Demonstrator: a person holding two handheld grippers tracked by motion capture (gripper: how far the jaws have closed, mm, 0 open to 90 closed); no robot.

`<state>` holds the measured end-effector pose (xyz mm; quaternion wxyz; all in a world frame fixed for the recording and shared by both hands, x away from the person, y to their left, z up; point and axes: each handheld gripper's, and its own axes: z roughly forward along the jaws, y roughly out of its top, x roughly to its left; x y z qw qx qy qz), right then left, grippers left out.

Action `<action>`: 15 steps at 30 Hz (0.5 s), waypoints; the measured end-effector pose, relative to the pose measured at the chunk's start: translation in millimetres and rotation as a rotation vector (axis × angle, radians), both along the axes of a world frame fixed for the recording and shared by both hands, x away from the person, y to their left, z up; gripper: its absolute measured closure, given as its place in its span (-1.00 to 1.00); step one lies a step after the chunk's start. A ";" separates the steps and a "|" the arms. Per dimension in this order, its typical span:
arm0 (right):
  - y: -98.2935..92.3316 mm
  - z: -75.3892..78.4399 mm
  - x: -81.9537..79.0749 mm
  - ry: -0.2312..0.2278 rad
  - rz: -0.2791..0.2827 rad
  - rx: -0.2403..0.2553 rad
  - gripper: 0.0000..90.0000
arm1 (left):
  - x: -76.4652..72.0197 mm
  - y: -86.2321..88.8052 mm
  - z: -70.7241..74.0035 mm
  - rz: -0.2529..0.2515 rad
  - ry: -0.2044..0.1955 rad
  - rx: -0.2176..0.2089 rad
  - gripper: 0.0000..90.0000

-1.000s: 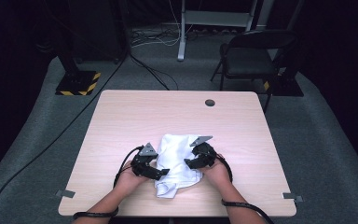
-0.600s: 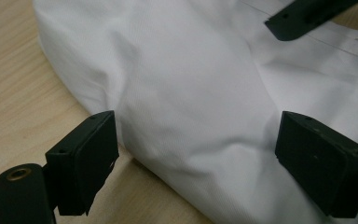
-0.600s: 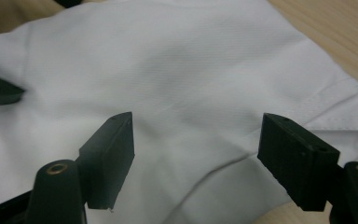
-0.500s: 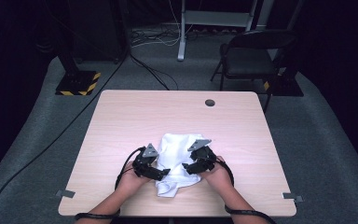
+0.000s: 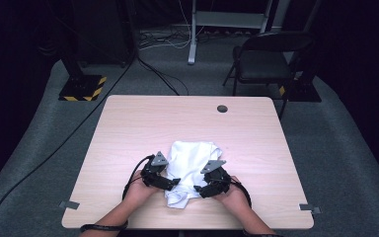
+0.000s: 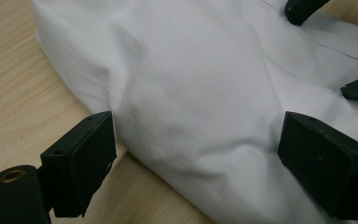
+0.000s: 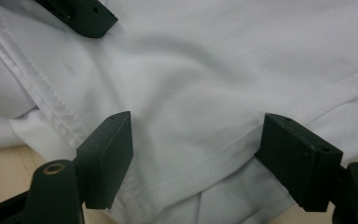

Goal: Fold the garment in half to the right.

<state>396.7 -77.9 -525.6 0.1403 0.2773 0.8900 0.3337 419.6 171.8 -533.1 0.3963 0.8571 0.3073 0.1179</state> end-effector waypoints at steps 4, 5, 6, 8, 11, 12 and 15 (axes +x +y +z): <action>-2.0 -1.6 5.0 0.005 -0.009 0.011 -0.46 | 1.2 0.7 -1.2 0.001 -0.006 0.003 -0.77; -2.6 -1.7 6.4 0.006 -0.011 0.013 -0.47 | 1.0 0.5 -1.0 0.001 -0.022 0.016 -0.77; -3.1 -1.9 7.8 0.005 -0.013 0.015 -0.47 | 0.4 -0.2 -0.9 0.001 -0.041 0.026 -0.77; -3.6 -1.8 10.2 0.000 -0.023 0.015 -0.48 | -0.6 -1.6 0.2 0.004 -0.054 0.041 -0.77; -2.7 1.1 11.5 0.004 -0.051 -0.010 -0.51 | -2.8 -3.3 3.0 0.016 -0.058 0.052 -0.77; -2.5 2.6 10.4 0.004 -0.059 -0.018 -0.53 | -3.1 -3.6 4.0 0.025 -0.047 0.048 -0.77; -3.4 7.8 4.9 -0.029 -0.088 -0.035 -0.62 | -3.5 -1.0 7.0 0.021 -0.021 0.007 -0.80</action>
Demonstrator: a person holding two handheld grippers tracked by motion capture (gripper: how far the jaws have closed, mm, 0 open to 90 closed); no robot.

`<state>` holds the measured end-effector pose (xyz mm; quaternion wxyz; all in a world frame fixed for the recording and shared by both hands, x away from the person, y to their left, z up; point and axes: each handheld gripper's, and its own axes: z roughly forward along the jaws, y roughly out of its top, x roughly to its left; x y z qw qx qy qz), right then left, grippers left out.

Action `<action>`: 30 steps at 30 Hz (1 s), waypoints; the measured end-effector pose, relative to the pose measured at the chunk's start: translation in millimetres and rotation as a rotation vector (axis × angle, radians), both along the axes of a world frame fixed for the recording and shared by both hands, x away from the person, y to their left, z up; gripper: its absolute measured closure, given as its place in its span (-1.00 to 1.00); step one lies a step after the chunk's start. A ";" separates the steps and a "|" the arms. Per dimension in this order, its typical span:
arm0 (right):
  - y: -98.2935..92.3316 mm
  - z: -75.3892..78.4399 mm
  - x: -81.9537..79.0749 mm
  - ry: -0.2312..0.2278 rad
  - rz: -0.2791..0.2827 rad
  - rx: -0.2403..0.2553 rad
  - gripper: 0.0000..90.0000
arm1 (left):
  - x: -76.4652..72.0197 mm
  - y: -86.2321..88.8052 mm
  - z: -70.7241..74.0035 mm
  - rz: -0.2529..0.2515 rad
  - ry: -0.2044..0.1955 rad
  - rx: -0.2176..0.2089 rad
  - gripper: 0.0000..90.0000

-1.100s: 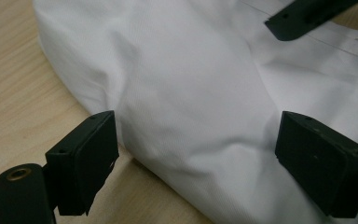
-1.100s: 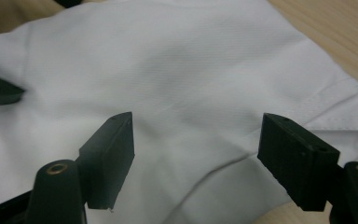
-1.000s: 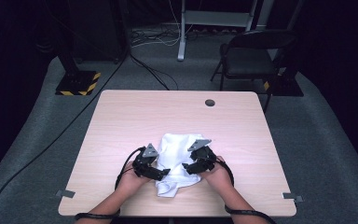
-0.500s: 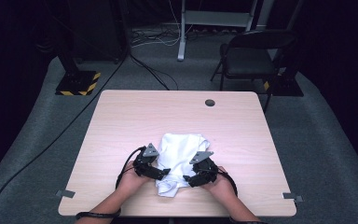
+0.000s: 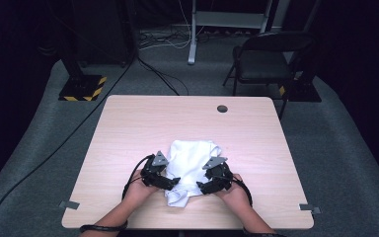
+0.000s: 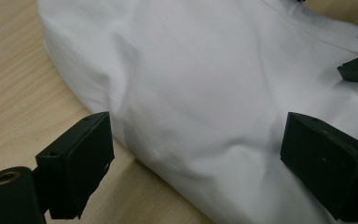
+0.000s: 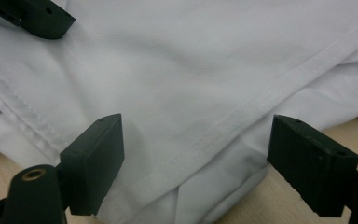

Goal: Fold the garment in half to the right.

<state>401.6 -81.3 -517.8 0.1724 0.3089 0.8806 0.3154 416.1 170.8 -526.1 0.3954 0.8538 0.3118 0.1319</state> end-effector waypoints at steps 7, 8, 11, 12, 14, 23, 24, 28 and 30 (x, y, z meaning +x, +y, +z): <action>-11.1 16.5 -10.9 0.009 -0.001 0.108 -0.69 | -3.0 3.8 10.3 -0.010 -0.017 -0.046 -0.84; -12.9 17.9 -12.1 -0.001 -0.014 0.131 -0.68 | -3.6 4.1 11.7 -0.010 -0.019 -0.055 -0.84; -17.4 19.7 -14.9 -0.024 -0.044 0.171 -0.72 | -5.5 6.4 15.4 -0.015 -0.011 -0.089 -0.85; -18.7 19.2 -15.3 -0.037 -0.048 0.170 -0.74 | -5.8 7.7 16.4 -0.016 -0.008 -0.093 -0.85; -21.2 17.1 -15.5 -0.036 -0.057 0.173 -0.78 | -6.0 10.7 17.4 -0.017 -0.003 -0.106 -0.85; -19.9 10.9 -12.7 -0.036 -0.082 0.212 -0.91 | -5.4 27.0 16.5 -0.018 -0.015 -0.124 -0.87; -18.8 9.9 -13.2 -0.030 -0.074 0.207 -0.91 | -5.7 28.5 16.6 -0.020 -0.019 -0.124 -0.88; -17.5 6.7 -14.9 -0.011 -0.059 0.189 -0.91 | -5.8 32.7 16.0 -0.018 -0.020 -0.113 -0.88; -18.8 5.7 -14.4 -0.004 -0.073 0.180 -0.91 | -5.4 34.3 15.1 -0.018 -0.024 -0.103 -0.88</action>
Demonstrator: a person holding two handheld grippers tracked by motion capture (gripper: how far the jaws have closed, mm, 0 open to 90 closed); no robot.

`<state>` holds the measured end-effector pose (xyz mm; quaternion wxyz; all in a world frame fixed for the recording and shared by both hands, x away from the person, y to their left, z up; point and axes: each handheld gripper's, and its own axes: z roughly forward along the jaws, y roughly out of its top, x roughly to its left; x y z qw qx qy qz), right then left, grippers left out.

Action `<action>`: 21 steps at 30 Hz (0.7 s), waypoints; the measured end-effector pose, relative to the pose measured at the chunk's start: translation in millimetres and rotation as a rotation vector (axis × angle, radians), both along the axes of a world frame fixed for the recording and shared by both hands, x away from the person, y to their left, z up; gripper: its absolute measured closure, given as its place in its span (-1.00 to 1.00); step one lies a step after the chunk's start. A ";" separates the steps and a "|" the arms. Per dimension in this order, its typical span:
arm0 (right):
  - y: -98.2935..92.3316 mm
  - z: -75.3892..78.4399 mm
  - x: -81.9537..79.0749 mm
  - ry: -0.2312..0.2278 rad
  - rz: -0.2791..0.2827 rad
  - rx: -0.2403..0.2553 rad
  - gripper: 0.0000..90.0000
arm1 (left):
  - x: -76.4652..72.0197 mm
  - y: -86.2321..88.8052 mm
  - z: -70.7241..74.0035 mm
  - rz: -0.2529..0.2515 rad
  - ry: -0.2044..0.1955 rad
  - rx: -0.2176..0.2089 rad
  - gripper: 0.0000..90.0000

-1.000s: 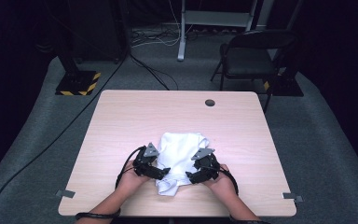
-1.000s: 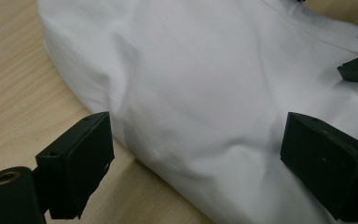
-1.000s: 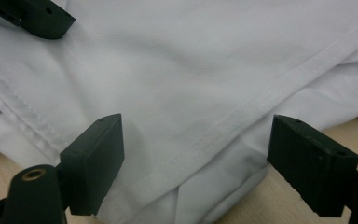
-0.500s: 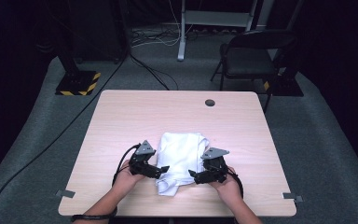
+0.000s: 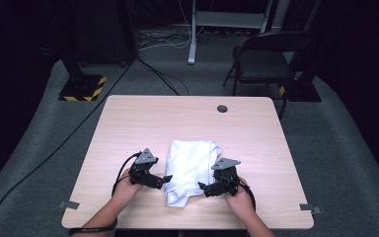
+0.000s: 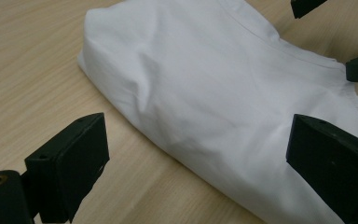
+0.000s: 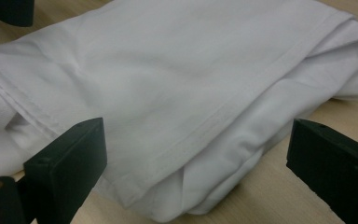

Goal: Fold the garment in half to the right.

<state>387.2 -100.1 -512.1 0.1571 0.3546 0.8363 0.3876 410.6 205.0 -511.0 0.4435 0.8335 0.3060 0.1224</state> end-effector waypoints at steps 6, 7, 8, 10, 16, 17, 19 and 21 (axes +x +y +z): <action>-6.4 -1.4 0.7 0.010 -0.015 0.007 -0.92 | 2.2 4.3 -4.1 0.013 0.009 0.016 -0.87; -7.4 -1.2 0.9 0.011 -0.015 0.009 -0.92 | 2.6 5.1 -5.1 0.009 0.012 0.023 -0.87; -7.4 -1.2 0.9 0.011 -0.015 0.009 -0.92 | 2.6 5.1 -5.1 0.009 0.012 0.023 -0.87; -10.6 -0.9 2.0 0.013 -0.025 0.018 -0.92 | 3.4 6.0 -7.1 0.011 0.009 0.034 -0.87; -21.8 -1.2 4.9 0.016 -0.051 0.024 -0.92 | 6.0 12.5 -8.8 0.034 0.021 0.035 -0.87; -24.3 -1.2 5.4 0.018 -0.060 0.028 -0.92 | 6.7 13.7 -9.1 0.039 0.021 0.037 -0.87; -27.8 -1.8 6.3 0.019 -0.072 0.029 -0.92 | 7.7 16.0 -10.0 0.048 0.029 0.037 -0.87; -31.0 -3.0 7.3 0.024 -0.084 0.030 -0.92 | 9.3 19.0 -11.4 0.063 0.037 0.038 -0.87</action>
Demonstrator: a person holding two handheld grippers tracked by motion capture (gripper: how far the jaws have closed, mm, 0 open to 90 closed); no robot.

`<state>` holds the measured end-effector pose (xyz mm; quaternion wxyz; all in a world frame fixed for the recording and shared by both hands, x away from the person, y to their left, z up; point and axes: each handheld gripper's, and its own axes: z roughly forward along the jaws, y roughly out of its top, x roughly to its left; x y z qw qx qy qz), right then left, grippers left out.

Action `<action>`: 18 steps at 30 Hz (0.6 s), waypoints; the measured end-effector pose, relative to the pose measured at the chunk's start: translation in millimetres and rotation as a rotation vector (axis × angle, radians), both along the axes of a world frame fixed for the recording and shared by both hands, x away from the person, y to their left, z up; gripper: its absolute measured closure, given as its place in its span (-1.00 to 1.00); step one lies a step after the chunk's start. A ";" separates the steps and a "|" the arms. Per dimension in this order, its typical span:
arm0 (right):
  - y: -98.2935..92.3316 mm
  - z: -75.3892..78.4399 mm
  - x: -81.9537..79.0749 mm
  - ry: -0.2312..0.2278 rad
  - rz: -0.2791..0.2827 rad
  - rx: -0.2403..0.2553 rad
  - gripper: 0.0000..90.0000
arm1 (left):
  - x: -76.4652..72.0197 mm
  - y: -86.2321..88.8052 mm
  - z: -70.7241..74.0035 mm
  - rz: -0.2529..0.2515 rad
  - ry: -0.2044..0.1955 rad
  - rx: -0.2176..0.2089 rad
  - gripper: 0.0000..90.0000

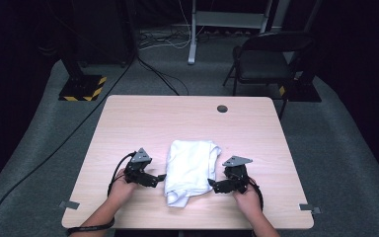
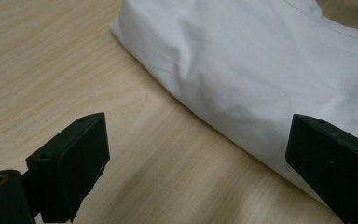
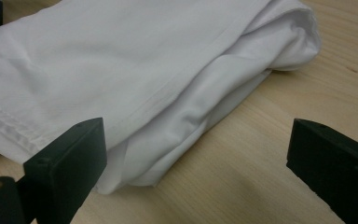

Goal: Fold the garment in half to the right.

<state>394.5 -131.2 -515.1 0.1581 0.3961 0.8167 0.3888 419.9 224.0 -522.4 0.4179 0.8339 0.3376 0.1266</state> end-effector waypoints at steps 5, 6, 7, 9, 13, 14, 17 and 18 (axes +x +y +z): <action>-4.3 -1.8 1.3 0.005 -0.017 -0.002 -0.92 | 2.7 7.4 -1.5 0.029 0.015 -0.006 -0.87; -4.3 -1.8 1.3 0.005 -0.017 -0.002 -0.92 | 2.7 7.4 -1.5 0.029 0.015 -0.006 -0.87; -4.8 -2.0 1.2 0.005 -0.021 -0.002 -0.92 | 3.1 9.1 -1.8 0.036 0.016 -0.006 -0.87; -6.1 -3.3 1.5 0.008 -0.023 -0.003 -0.92 | 4.2 13.0 -2.0 0.045 0.018 -0.007 -0.87; -8.0 -4.7 2.3 0.016 -0.034 0.001 -0.92 | 6.2 19.9 -1.9 0.067 0.022 -0.012 -0.87; -8.6 -4.8 2.5 0.016 -0.036 0.003 -0.92 | 6.7 21.5 -2.0 0.072 0.022 -0.013 -0.87; -10.4 -4.9 3.2 0.017 -0.044 0.007 -0.92 | 8.3 25.6 -2.8 0.091 0.027 -0.019 -0.87; -11.2 -5.0 3.5 0.016 -0.046 0.006 -0.92 | 8.9 27.4 -3.0 0.097 0.029 -0.019 -0.87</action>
